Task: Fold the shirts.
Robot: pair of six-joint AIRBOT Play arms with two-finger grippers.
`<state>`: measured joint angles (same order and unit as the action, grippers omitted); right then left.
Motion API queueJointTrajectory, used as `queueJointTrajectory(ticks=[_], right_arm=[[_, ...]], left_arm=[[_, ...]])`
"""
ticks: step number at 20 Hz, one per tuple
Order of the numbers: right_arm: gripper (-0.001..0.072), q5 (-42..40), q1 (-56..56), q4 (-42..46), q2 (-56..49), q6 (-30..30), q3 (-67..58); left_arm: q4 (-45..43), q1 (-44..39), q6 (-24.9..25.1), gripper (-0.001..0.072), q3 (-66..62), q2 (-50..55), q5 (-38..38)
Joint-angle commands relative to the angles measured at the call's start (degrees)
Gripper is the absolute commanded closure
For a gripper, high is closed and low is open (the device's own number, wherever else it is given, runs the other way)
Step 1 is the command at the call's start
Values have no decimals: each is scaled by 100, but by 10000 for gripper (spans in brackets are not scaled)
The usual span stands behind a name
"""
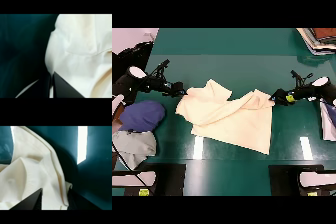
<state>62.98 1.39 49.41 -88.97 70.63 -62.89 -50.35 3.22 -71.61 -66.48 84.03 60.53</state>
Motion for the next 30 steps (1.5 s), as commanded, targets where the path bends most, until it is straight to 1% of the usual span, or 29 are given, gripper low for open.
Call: queueJointTrajectory(ticks=[1, 2, 3, 6, 7, 9, 13, 16, 20, 22, 24, 26, 28, 30], right_arm=[[523, -133, 243, -28, -9, -302, 2], [668, -136, 251, -22, 15, -387, 2], [697, -157, 275, -26, 90, -424, 2], [698, -343, 168, 9, 748, -424, 2], [699, -448, 66, 9, 1113, -424, -4], [698, -400, -181, 11, 1814, -422, -260], [698, -216, -551, 11, 2931, -415, -1462], [699, -190, -649, 15, 3560, -413, -2350], [698, -48, -662, 234, 4201, -404, -3045], [698, 96, -662, 398, 4437, -319, -3202], [699, 337, -662, 479, 4559, -138, -3235], [699, 774, -662, 479, 4524, 83, -3235], [698, 1491, -660, 472, 4275, 361, -3235], [699, 2503, -638, 476, 3842, 588, -3235]], left_arm=[[0, 2, -7, 682, -7, -4, 44], [0, 4, -42, 682, -9, -7, 74], [-9, 4, -57, 682, -44, -13, 153], [-142, 4, -59, 683, -313, -472, 120], [-210, 4, -59, 683, -492, -774, 31], [-376, 4, -52, 683, -992, -1456, -140], [-369, 4, -39, 682, -2203, -2815, -601], [-369, 4, -37, 682, -3060, -3571, -811], [-365, 4, -48, 682, -3910, -4072, -710], [-348, 4, -129, 682, -4037, -4159, -640], [-352, 4, -293, 682, -4048, -4177, -350], [-372, 4, -391, 682, -4006, -4044, 284], [-374, 4, -667, 682, -3790, -3823, 1119], [-376, 4, -765, 682, -3213, -3635, 1834]])
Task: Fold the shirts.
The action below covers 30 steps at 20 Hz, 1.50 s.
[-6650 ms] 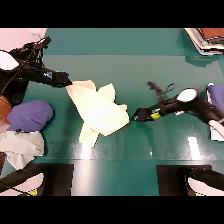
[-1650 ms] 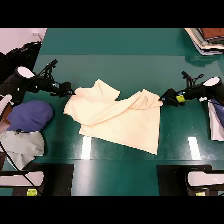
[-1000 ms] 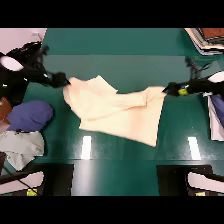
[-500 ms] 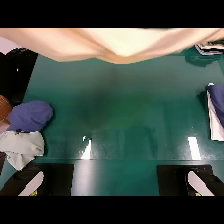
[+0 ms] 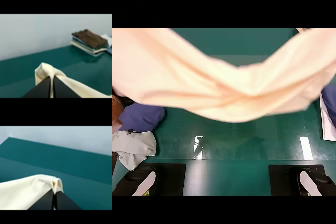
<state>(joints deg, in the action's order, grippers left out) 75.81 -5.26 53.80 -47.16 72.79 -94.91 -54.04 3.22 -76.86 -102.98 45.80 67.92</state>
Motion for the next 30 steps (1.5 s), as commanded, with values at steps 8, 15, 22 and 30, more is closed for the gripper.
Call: queueJointTrajectory(ticks=[8, 15, 22, 30], right_arm=[[698, 1272, 949, 883, -1314, 396, 2361], [137, 802, 863, 1123, -1305, 413, 3971], [138, 702, 487, 1091, -1353, 260, 3832], [155, 85, 240, 1672, -2686, 435, 3829]], left_arm=[[-369, 4, -216, 682, 4983, 323, 439], [-553, 4, -219, 682, 6378, 319, -498], [-503, 4, -223, 682, 6380, 319, -765], [-507, 4, -221, 682, 6380, 319, -750]])
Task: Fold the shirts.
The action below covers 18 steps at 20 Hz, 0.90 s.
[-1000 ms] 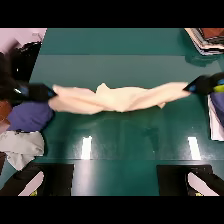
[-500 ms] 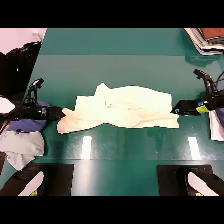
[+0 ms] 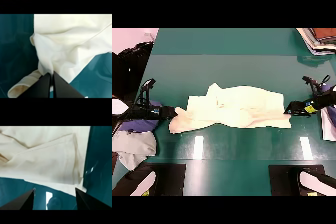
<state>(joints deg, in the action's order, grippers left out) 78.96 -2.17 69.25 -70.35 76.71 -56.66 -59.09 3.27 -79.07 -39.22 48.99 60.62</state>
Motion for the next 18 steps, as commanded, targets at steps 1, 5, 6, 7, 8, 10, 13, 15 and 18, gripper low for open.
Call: queueJointTrajectory(ticks=[1, 5, 6, 7, 8, 10, 13, 15, 18], right_arm=[[155, -299, -63, 111, -463, 46, 4], [156, -181, -37, 70, -695, 44, 4], [160, -127, 13, 83, -708, 37, 4], [252, -125, 85, 83, -704, 24, 4], [441, -142, 155, 85, -678, -42, 4], [674, -267, 284, 87, -553, -170, 4], [698, -610, 382, 90, -66, -219, -46], [698, -686, 354, 94, 413, -216, -363], [698, -741, 192, 90, 1115, -214, -1318]], left_arm=[[-2, 0, 0, 682, 4, 0, -15], [-2, 0, 0, 682, 4, 0, -15], [-2, 0, 0, 682, 4, 0, -17], [0, 0, 0, 682, 4, 0, -15], [0, 0, 0, 682, 4, 0, -13], [-2, 0, 0, 682, 4, 0, -11], [-26, 0, -2, 682, -192, -13, 63], [-46, 0, -2, 682, -800, -20, 221], [-55, 0, 0, 682, -2389, -26, 376]])
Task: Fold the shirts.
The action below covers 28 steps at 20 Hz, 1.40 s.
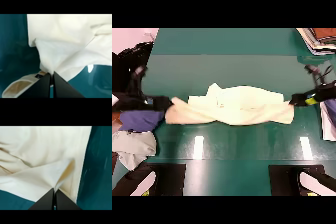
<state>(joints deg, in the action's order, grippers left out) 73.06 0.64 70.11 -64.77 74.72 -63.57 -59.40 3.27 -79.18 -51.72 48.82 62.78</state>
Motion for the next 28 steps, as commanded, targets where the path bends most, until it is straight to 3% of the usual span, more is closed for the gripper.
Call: queueJointTrajectory(ticks=[1, 8, 14, 17, 21, 28], right_arm=[[698, -243, -153, 2, 791, -13, -999], [698, -732, -629, 2, 2059, 85, -2688], [698, -678, -1027, -4, 2610, 87, -2953], [698, -487, -1027, -195, 2756, 96, -2330], [698, -129, -1027, -704, 2682, 94, -955], [698, 4, -1027, -728, 2065, 90, 702]], left_arm=[[-26, 0, 11, 682, -1727, -9, 153], [-39, 0, 11, 682, -5412, -7, 181], [-39, 0, 4, 682, -6459, -7, 634], [-127, 0, -42, 682, -5914, 35, 1440], [-129, -2, -39, 682, -3932, 33, 2181], [-129, 0, -31, 681, 254, 33, 1300]])
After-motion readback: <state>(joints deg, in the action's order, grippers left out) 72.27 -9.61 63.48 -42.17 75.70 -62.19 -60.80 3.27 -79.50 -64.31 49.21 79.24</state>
